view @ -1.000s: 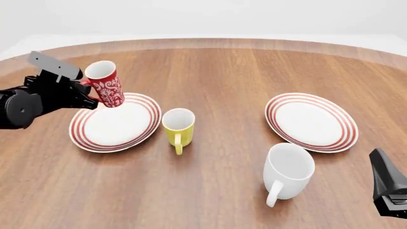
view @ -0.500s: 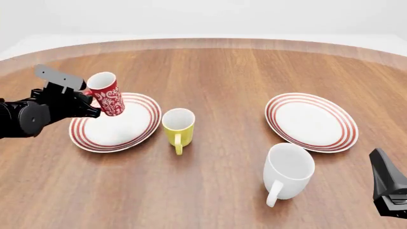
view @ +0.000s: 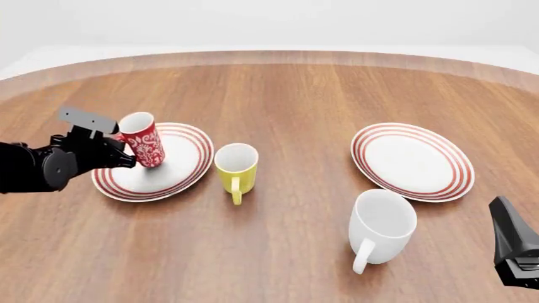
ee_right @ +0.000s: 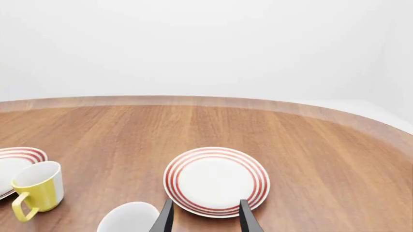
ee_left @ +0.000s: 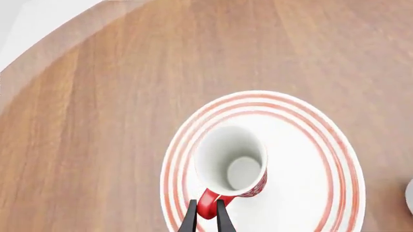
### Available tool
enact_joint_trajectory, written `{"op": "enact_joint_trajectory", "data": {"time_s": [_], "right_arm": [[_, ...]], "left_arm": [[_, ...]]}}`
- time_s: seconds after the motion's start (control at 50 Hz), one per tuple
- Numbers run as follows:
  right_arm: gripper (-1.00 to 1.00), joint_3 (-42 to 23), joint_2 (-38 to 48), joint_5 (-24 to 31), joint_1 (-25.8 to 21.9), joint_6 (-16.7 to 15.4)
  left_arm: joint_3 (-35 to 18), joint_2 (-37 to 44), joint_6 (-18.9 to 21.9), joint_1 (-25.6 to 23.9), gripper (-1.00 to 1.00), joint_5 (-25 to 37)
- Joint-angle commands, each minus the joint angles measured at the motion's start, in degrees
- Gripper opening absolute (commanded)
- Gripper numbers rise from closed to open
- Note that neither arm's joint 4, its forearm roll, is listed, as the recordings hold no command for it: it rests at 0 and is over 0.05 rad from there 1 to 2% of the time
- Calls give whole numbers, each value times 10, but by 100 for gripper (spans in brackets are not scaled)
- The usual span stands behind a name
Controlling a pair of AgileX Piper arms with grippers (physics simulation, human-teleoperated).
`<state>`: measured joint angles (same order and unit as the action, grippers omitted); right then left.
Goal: Put the red mug on the left plate.
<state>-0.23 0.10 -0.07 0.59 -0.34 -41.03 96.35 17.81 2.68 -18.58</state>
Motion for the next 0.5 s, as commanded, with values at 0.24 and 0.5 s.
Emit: {"op": "enact_joint_trajectory", "data": {"time_s": [0.24,0.5], "right_arm": [[100,1,0,0,-1,0],[100,1,0,0,-1,0]], "left_arm": [[32,16,5,-24,-100,-28],[73,-42,8,-33,100,-7]]}}
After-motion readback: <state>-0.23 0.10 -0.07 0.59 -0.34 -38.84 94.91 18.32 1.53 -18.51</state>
